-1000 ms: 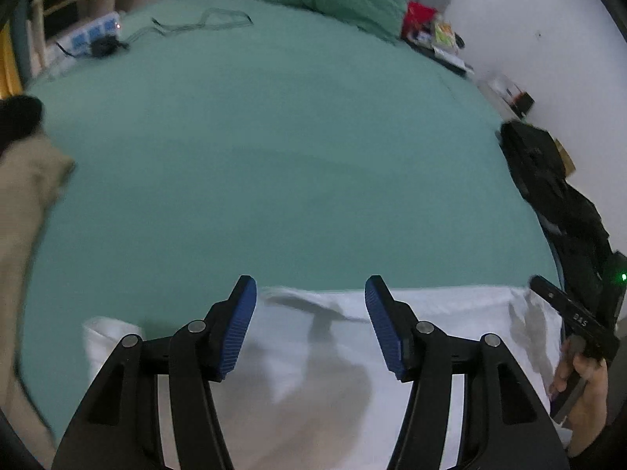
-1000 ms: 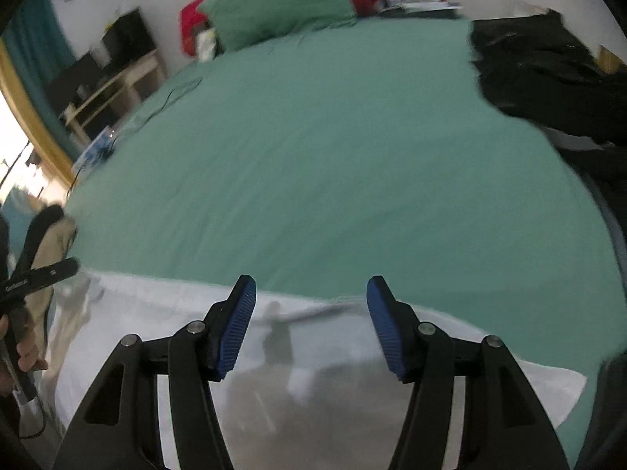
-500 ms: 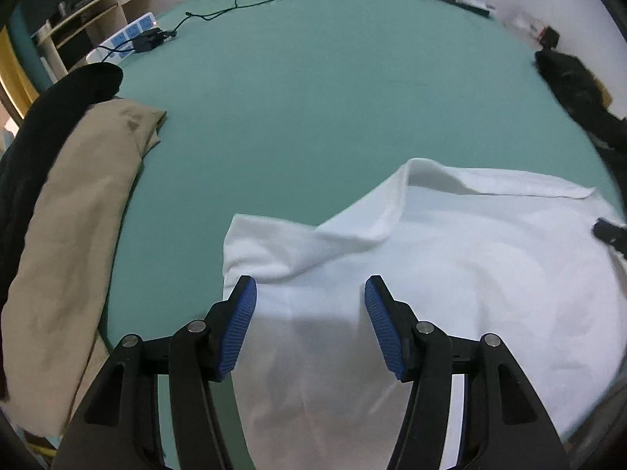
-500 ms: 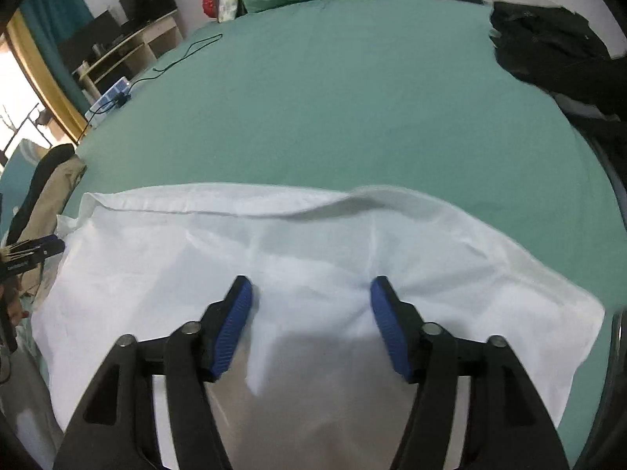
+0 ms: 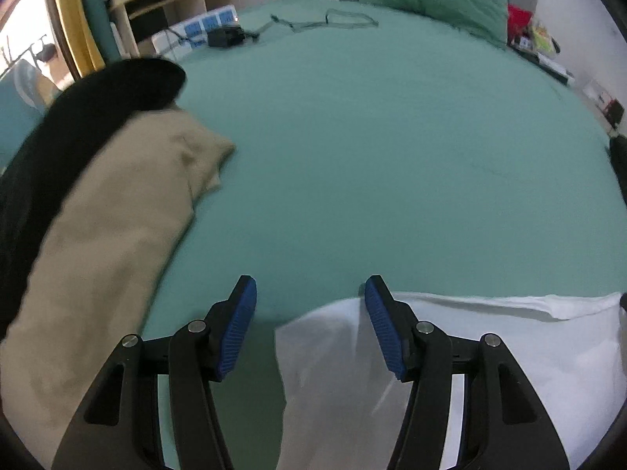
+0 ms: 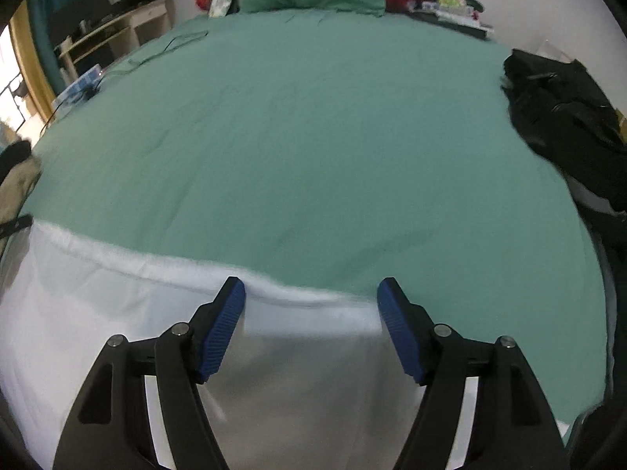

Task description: Fold large clothes

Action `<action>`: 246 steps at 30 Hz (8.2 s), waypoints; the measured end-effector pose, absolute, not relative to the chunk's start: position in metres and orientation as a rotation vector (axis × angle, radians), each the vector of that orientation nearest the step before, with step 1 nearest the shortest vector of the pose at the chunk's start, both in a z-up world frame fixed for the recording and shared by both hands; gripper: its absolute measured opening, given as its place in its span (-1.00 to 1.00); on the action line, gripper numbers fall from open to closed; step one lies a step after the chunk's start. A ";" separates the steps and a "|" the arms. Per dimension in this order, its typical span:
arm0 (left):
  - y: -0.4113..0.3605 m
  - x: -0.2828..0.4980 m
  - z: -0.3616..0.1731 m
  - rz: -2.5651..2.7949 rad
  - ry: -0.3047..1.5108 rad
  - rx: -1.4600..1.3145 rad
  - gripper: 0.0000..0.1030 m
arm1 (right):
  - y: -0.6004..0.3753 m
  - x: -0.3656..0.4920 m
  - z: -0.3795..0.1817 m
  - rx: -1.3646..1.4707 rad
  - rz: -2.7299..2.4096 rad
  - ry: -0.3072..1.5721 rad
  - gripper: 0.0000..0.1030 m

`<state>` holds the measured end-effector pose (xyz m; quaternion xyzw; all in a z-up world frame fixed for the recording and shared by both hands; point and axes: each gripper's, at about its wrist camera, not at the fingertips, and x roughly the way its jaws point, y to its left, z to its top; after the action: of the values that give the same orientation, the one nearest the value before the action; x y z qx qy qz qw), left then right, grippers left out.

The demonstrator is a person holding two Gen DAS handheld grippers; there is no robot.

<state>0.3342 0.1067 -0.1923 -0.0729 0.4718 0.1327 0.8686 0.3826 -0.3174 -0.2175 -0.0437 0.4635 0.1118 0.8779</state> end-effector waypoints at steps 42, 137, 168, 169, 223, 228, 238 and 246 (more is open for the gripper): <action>0.091 0.258 -0.194 0.202 1.090 -0.139 0.22 | -0.428 0.272 -0.199 0.146 0.053 0.947 0.48; -0.133 0.203 -0.188 -0.176 1.005 0.099 0.05 | -0.306 0.197 -0.197 0.310 0.407 0.883 -0.51; 0.154 0.183 -0.167 0.002 0.860 -0.247 0.05 | -0.090 0.214 -0.182 -0.255 0.461 1.053 -0.13; 0.159 0.183 -0.168 0.002 0.867 -0.265 0.05 | -0.082 0.212 -0.183 -0.263 0.479 1.050 -0.03; 0.089 0.124 -0.194 0.001 0.983 -0.253 -0.87 | -0.208 0.162 -0.216 0.299 0.504 1.004 -0.58; 0.081 0.117 -0.190 -0.049 0.993 -0.284 -0.87 | -0.221 0.147 -0.203 0.199 0.450 0.981 -0.59; 0.034 0.102 -0.188 -0.166 1.026 -0.226 -0.85 | -0.267 0.119 -0.200 0.160 0.335 0.976 -0.59; 0.030 0.102 -0.185 -0.157 1.042 -0.191 -0.53 | -0.278 0.119 -0.216 0.135 0.294 0.993 -0.52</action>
<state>0.1018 0.0300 -0.1847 -0.0908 0.4965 -0.0746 0.8600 0.1191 -0.2780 -0.2162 0.0646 0.4742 0.1403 0.8667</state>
